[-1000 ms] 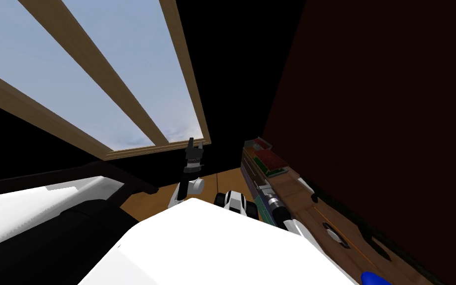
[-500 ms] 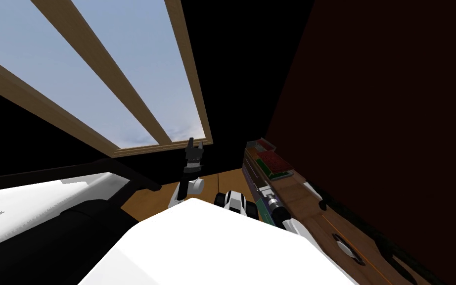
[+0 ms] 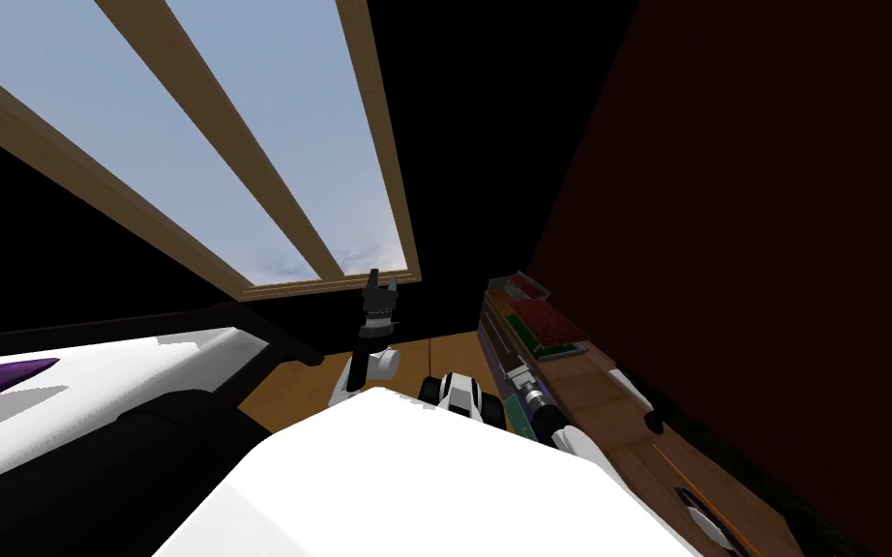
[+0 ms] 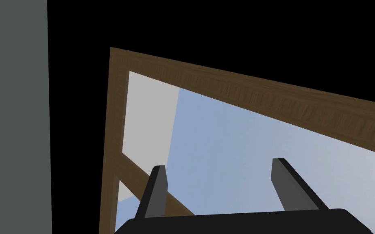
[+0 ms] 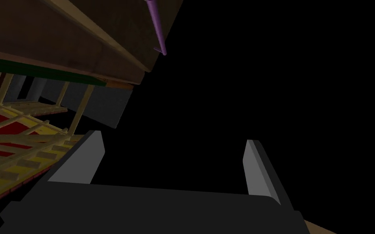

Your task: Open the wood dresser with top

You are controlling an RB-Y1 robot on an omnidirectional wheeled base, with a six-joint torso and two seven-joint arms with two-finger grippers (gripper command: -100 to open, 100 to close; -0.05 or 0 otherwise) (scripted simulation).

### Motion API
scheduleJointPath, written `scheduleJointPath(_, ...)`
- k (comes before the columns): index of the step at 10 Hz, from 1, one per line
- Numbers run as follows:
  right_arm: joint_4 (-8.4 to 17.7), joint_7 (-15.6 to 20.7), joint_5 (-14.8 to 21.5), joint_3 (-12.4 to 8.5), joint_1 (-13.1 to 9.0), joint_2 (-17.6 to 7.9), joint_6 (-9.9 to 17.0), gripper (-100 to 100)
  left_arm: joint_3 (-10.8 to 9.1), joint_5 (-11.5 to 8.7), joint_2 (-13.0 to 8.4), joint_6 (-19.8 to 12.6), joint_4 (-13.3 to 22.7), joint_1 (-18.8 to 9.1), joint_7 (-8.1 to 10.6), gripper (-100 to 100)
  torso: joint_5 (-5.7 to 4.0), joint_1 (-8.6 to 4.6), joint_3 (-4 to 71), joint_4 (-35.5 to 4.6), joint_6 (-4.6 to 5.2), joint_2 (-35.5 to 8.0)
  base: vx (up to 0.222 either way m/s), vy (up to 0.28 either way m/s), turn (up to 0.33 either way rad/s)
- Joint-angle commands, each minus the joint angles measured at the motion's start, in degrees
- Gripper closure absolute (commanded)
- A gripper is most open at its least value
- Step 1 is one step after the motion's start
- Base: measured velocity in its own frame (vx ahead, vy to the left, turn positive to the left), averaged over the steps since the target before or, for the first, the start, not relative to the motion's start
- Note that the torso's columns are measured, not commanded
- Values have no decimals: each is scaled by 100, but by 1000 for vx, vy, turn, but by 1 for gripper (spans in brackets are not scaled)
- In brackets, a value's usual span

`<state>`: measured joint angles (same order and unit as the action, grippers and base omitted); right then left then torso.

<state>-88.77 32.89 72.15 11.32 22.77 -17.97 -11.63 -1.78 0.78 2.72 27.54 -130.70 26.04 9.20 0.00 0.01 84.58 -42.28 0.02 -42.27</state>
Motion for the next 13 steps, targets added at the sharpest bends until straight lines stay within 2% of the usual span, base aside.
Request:
scheduleJointPath(1,222,195,470,23,-106,-54,62,-100,0,0,0,0,0,0,0,0,-1,-2,1,0,-3,2,30,-1,92)
scheduleJointPath(2,222,195,527,23,-106,-54,62,-100,0,0,0,0,0,0,0,0,-1,-1,0,0,-1,0,16,2,-4)
scheduleJointPath(3,394,342,749,46,-183,-111,126,-100,0,0,0,0,0,0,0,0,0,0,-3,-1,0,-5,21,3,148)
scheduleJointPath(4,394,342,894,46,-183,-111,126,-100,0,0,0,0,0,0,0,0,0,0,-2,-1,-4,-3,27,-1,80)
scheduleJointPath(5,561,485,1054,68,-258,-168,187,-100,0,0,0,0,0,0,0,0,0,-1,-1,0,0,-1,34,3,118)
scheduleJointPath(7,561,485,1259,68,-258,-168,187,-100,0,0,0,0,0,0,0,0,0,-1,0,0,0,-1,20,-1,32)
scheduleJointPath(8,722,624,1482,89,-331,-227,246,-100,0,0,0,0,0,0,0,0,0,-2,-4,-2,0,-6,17,-2,125)
scheduleJointPath(9,722,624,1593,89,-331,-227,246,-100,0,0,0,0,0,0,0,0,-1,-1,-3,-2,-4,-3,22,-5,70)
scheduleJointPath(10,878,757,1857,110,-403,-285,302,-100,0,0,0,0,0,0,0,0,0,-1,-1,0,0,-1,26,-4,104)
scheduleJointPath(11,878,757,1904,110,-403,-285,302,-100,0,0,0,0,0,0,0,0,-1,-1,1,0,-3,2,25,-7,58)
scheduleJointPath(12,1027,883,2192,129,-471,-344,356,-100,0,0,0,0,0,0,0,0,0,-2,0,0,0,0,27,-10,96)
scheduleJointPath(13,1027,883,2192,129,-471,-344,356,-100,0,0,0,0,0,0,0,0,-1,-2,0,0,-3,0,24,-8,61)
